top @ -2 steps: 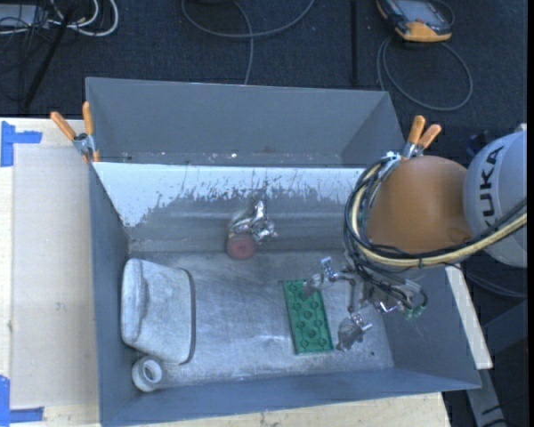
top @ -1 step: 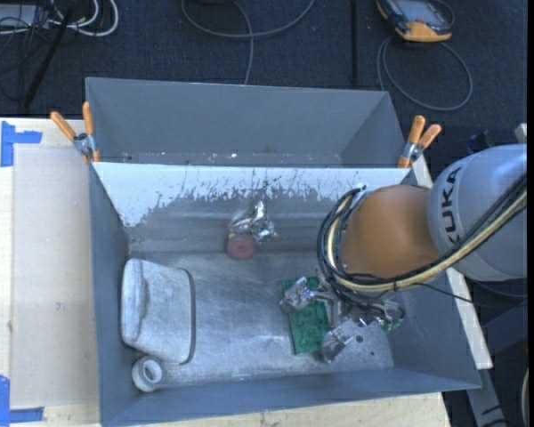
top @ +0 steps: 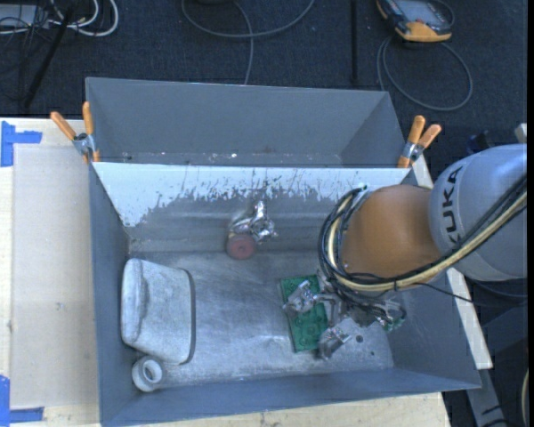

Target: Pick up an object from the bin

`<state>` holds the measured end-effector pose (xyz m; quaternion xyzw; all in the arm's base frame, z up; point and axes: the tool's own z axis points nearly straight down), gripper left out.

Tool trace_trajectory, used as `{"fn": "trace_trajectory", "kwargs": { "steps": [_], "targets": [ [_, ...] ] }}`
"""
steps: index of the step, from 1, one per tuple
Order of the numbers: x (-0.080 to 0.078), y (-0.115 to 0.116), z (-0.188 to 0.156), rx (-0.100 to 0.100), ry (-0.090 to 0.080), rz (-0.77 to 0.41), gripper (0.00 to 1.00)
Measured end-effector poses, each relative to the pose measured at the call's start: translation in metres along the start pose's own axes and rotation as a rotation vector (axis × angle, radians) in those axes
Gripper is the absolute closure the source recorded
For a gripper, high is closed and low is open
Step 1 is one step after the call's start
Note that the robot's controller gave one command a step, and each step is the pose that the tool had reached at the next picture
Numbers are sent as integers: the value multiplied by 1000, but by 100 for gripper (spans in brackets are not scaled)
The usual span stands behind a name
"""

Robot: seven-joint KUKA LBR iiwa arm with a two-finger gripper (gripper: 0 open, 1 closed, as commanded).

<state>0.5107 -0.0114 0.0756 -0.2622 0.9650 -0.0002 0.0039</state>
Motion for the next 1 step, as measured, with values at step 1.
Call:
{"fn": "trace_trajectory", "kwargs": {
  "steps": [1],
  "targets": [
    [-3,4,-144,0,1,-225,100]
  ]
}}
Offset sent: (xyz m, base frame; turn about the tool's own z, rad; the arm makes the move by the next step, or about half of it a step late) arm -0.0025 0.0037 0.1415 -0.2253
